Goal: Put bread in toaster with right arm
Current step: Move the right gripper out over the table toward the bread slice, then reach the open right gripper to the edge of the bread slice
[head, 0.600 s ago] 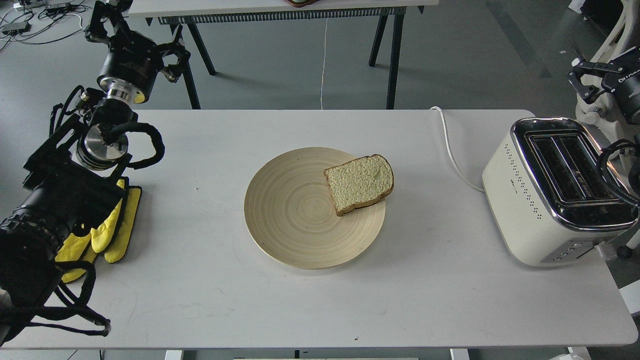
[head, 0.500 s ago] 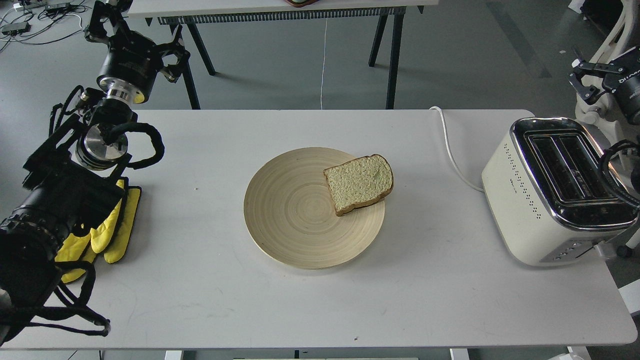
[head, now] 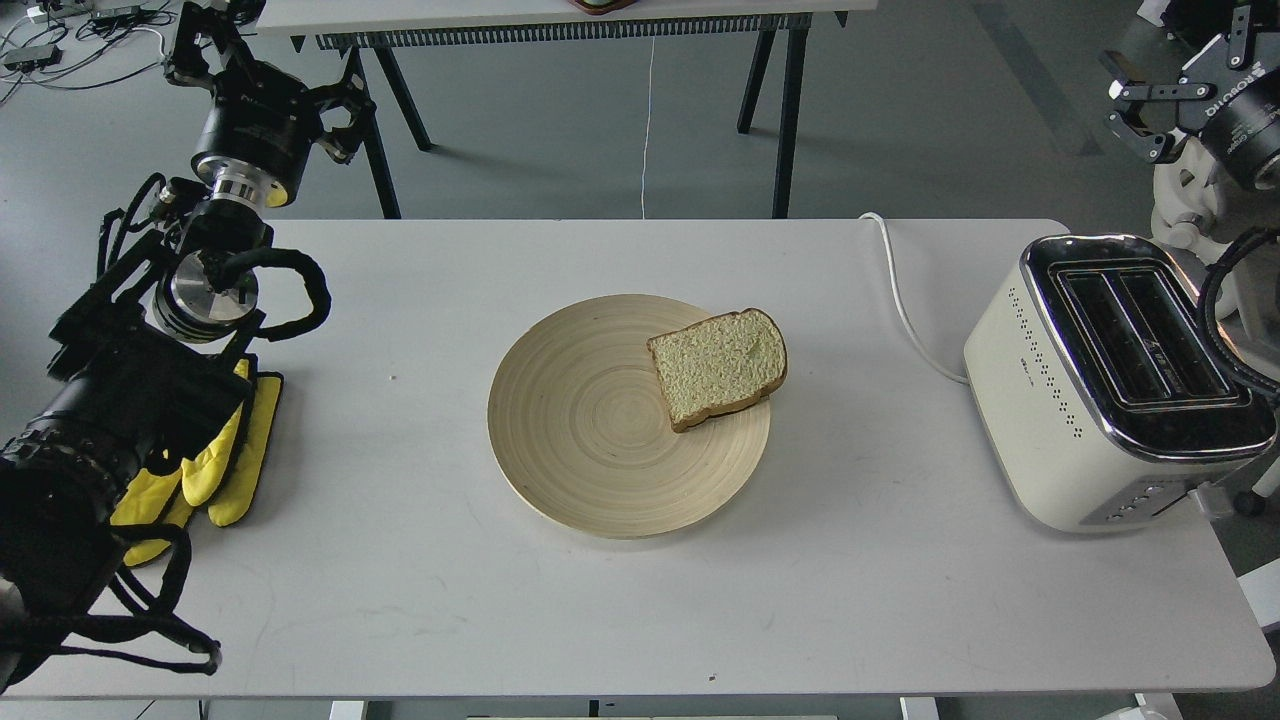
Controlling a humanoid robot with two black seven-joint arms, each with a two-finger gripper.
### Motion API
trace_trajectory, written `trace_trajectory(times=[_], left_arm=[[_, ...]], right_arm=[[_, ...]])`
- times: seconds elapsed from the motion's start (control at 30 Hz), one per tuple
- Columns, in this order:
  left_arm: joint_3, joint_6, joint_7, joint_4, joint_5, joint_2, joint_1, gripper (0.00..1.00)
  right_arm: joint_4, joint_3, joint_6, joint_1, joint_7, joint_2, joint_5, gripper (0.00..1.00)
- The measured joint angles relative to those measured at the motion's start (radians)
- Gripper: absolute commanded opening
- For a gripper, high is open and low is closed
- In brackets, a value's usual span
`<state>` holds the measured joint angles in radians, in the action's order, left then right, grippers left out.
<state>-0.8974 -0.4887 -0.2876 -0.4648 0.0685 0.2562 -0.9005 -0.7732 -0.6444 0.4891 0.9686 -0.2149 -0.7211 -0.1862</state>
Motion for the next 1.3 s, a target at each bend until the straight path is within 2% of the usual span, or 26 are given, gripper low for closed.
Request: trace_trajectory(times=[0.1, 0.27, 0.33, 0.53, 0.83, 1.1, 1.3], left_arm=[[0.000, 0.000, 0.000, 0.000, -0.001, 0.000, 0.000, 1.00], [0.000, 0.000, 0.001, 0.000, -0.002, 0.000, 0.000, 1.00], [0.000, 0.000, 0.001, 0.000, -0.003, 0.000, 0.000, 1.00], [0.001, 0.000, 0.002, 0.000, -0.003, 0.000, 0.000, 1.00], [0.002, 0.000, 0.002, 0.000, -0.004, 0.000, 0.002, 1.00], [0.002, 0.000, 0.003, 0.000, -0.007, 0.000, 0.002, 1.00], [0.002, 0.000, 0.003, 0.000, -0.007, 0.000, 0.002, 1.00]], right_arm=[[-0.006, 0.006, 0.000, 0.046, 0.014, 0.006, -0.136, 0.99], [-0.029, 0.118, -0.002, 0.145, 0.093, 0.046, -0.318, 0.99], [-0.030, 0.191, -0.022, 0.181, 0.107, 0.078, -0.370, 0.99], [-0.030, 0.415, -0.128, 0.247, 0.115, 0.205, -0.447, 0.99], [-0.019, 0.685, -0.272, 0.241, 0.132, 0.389, -0.542, 0.99], [-0.023, 0.810, -0.345, 0.225, 0.142, 0.418, -0.554, 0.99], [-0.028, 0.843, -0.360, 0.206, 0.150, 0.417, -0.552, 0.93]])
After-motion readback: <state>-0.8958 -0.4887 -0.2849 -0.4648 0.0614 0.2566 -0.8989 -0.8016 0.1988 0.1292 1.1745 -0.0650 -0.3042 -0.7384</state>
